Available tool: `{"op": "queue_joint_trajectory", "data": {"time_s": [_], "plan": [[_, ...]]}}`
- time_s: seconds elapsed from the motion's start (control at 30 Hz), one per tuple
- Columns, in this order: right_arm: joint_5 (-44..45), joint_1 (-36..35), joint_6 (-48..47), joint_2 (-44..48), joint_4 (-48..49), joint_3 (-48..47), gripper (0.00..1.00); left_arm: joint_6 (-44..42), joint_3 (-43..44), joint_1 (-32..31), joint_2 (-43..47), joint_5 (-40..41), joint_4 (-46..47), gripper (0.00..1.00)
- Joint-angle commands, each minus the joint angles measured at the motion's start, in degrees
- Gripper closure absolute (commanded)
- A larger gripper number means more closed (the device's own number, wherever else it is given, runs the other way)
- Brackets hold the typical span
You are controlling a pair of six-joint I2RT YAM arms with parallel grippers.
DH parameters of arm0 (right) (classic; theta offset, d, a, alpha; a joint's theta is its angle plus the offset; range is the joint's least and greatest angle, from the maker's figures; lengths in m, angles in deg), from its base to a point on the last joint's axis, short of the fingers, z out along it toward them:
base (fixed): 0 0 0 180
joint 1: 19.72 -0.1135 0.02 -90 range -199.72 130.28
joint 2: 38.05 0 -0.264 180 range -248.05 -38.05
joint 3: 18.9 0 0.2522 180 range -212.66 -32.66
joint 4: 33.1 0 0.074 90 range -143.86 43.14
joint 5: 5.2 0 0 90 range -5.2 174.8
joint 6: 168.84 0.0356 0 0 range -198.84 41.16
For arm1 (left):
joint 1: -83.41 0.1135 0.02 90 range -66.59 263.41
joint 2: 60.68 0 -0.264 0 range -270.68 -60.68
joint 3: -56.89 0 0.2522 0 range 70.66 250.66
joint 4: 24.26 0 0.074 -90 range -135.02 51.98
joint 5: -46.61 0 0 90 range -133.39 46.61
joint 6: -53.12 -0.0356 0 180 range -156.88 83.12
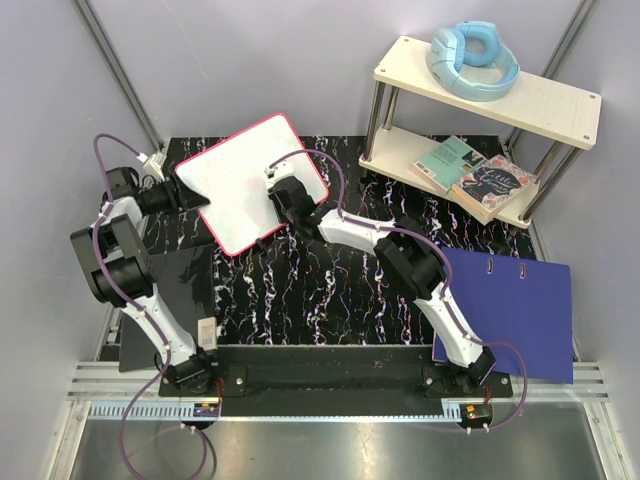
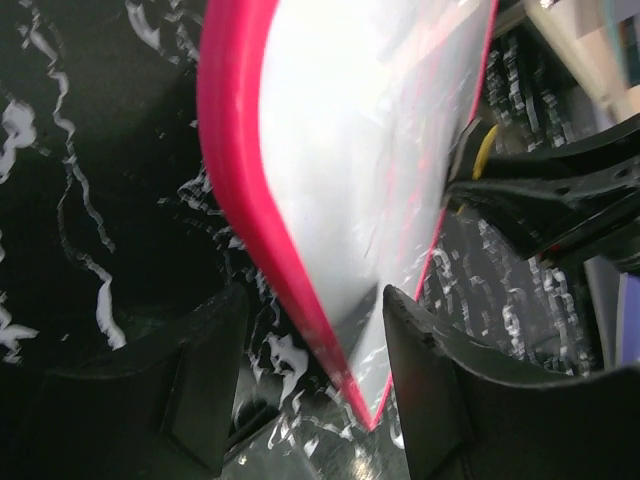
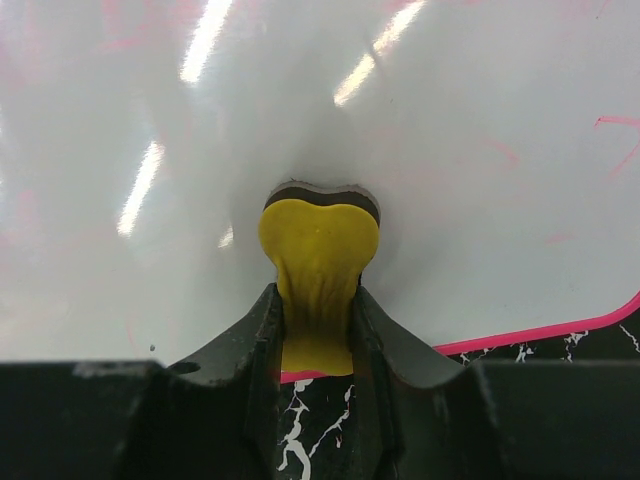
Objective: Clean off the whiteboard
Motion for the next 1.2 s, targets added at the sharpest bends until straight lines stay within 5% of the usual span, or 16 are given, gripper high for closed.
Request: {"op": "queue_joint_trajectory", "data": {"time_s": [0.0,0.17,0.3,0.4,1.17], "plan": [[-0.54,0.02,1.64,-0.59,-3.94,0.90,1.00,6.12,2.85,0.06,-1.38,-7.55,7.52,0.42],[-1.15,0.02,2.08,-0.86,-4.47,0.55,1.00,6.83,2.76,-0.20,-1.38,-10.54,8.67,0.51],[-1.59,0.02,2.08,-0.86,-4.56,0.46,1.00,5.86,2.50,-0.82,-1.12,-12.12,8.76,0.74],[-2.38,0.02,1.91,-0.77,-4.47,0.46,1.00,4.73,2.49,-0.99,-1.12,-12.48,8.15,1.00],[5.53,4.06,-7.76,-0.42,12.57,-7.36,1.00,-35.17,5.84,-5.04,2.30,-3.61,-26.22,1.00]]}}
